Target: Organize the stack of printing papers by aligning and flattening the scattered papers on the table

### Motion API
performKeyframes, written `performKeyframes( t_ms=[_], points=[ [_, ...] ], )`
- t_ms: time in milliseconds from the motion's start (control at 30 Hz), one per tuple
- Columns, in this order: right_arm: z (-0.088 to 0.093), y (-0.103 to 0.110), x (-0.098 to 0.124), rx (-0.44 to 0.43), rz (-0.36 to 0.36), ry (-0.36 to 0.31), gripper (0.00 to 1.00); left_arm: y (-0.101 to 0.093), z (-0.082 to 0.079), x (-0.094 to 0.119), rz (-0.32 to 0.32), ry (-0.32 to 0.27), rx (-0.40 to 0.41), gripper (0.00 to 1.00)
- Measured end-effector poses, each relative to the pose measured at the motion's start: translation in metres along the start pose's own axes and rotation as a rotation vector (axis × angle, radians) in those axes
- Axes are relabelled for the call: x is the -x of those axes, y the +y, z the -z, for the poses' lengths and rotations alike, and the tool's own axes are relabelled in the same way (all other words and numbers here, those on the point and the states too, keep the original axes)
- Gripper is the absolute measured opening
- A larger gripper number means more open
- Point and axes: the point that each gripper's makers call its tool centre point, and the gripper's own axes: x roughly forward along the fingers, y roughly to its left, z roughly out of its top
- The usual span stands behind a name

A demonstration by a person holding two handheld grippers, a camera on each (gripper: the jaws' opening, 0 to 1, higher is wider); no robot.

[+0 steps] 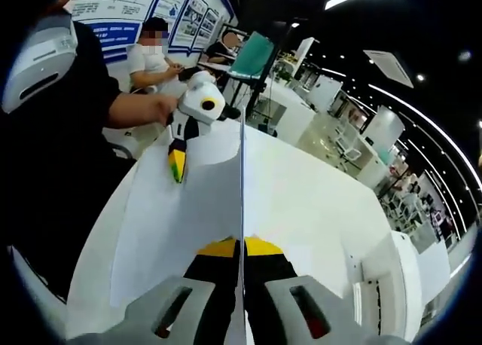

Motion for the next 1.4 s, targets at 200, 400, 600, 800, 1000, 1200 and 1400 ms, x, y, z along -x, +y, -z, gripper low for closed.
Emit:
performKeyframes(
  t_ms=[200, 400, 600, 800, 1000, 1200, 1400],
  points=[
    [0.001, 0.003, -0.007, -0.004, -0.015, 0.013, 0.00, -0.006, 0.000, -0.002, 0.016, 0.003, -0.009, 0.20],
    [-0.001, 0.008, -0.016, 0.001, -0.039, 0.024, 0.00, -0.005, -0.001, -0.002, 0.017, 0.001, -0.008, 0.20],
    [-0.006, 0.016, -0.029, 0.018, -0.077, 0.036, 0.00, -0.008, -0.002, -0.003, 0.020, 0.000, -0.013, 0.20],
    [-0.008, 0.026, -0.043, 0.029, -0.116, 0.048, 0.00, -0.009, -0.002, -0.002, 0.019, 0.000, -0.015, 0.21],
    [-0.008, 0.033, -0.056, 0.026, -0.146, 0.055, 0.00, -0.011, -0.001, -0.003, 0.019, -0.002, -0.017, 0.21],
    [-0.011, 0.039, -0.067, 0.017, -0.175, 0.058, 0.00, -0.013, -0.001, -0.003, 0.020, -0.004, -0.018, 0.21],
    [-0.012, 0.043, -0.073, 0.004, -0.194, 0.060, 0.00, -0.013, 0.000, -0.005, 0.018, -0.005, -0.019, 0.21]
  ],
)
